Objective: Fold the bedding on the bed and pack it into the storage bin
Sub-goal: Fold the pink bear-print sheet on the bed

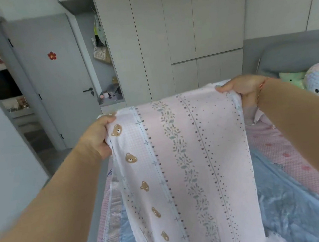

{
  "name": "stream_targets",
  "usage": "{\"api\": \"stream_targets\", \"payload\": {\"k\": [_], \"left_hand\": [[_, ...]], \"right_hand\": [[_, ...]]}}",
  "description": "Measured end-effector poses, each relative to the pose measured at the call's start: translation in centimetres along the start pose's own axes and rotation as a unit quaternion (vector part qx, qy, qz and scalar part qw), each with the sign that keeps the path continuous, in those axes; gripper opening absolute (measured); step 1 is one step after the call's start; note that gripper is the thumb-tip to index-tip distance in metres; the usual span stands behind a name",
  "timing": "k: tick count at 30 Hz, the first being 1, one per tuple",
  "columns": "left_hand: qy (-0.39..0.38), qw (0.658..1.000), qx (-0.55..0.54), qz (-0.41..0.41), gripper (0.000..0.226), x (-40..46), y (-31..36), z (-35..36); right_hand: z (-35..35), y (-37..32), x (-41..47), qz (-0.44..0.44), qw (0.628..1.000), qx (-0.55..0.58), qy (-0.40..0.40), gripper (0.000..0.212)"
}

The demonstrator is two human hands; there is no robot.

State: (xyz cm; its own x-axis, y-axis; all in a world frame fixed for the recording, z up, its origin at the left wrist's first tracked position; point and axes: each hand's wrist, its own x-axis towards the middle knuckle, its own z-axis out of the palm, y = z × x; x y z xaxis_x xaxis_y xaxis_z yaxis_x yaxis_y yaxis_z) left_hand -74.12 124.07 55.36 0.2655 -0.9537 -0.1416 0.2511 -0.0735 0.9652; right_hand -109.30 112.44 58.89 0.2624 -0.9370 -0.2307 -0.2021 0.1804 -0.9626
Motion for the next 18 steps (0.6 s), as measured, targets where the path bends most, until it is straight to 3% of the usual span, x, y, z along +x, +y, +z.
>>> {"api": "stream_targets", "payload": {"k": [1, 3, 6, 9, 10, 12, 14, 16, 18], "left_hand": [[-0.024, 0.999, 0.029, -0.03, 0.017, -0.2, -1.5, -0.3], [-0.041, 0.996, 0.047, -0.066, 0.019, -0.3, -3.9, -0.7], [-0.025, 0.996, -0.066, -0.055, 0.029, -0.1, -5.7, -1.9], [-0.063, 0.992, -0.071, -0.085, 0.045, -0.6, -8.4, -2.8], [-0.053, 0.991, -0.066, -0.103, 0.044, -0.8, -9.0, -3.0], [-0.039, 0.99, -0.116, -0.069, 0.031, -0.8, -9.6, -3.5], [-0.053, 0.985, -0.166, -0.016, 0.032, -1.0, -9.7, -4.4], [-0.075, 0.993, -0.08, -0.05, 0.044, -2.0, -11.0, -4.5], [-0.014, 0.996, 0.003, -0.093, 0.042, -2.0, -12.8, -3.9]], "right_hand": [[0.2, 1.1, 0.5, 0.01, 1.0, 0.011, -0.003, 0.046], [0.8, 3.3, 1.0, 0.008, 0.998, 0.065, 0.0, 0.037], [1.7, 7.5, 1.1, -0.037, 0.991, 0.122, -0.044, 0.026], [3.0, 12.9, 1.6, 0.014, 0.994, 0.05, -0.095, 0.069], [3.4, 13.9, 2.1, 0.024, 0.995, 0.037, -0.088, 0.07], [4.0, 14.5, 2.5, 0.013, 0.996, 0.059, -0.064, 0.058], [3.6, 13.8, 2.6, -0.019, 0.988, 0.132, -0.072, 0.04], [3.0, 13.7, 2.3, -0.01, 0.988, 0.114, -0.108, 0.047], [3.4, 14.2, 2.1, 0.023, 0.994, 0.011, -0.105, 0.044]]}}
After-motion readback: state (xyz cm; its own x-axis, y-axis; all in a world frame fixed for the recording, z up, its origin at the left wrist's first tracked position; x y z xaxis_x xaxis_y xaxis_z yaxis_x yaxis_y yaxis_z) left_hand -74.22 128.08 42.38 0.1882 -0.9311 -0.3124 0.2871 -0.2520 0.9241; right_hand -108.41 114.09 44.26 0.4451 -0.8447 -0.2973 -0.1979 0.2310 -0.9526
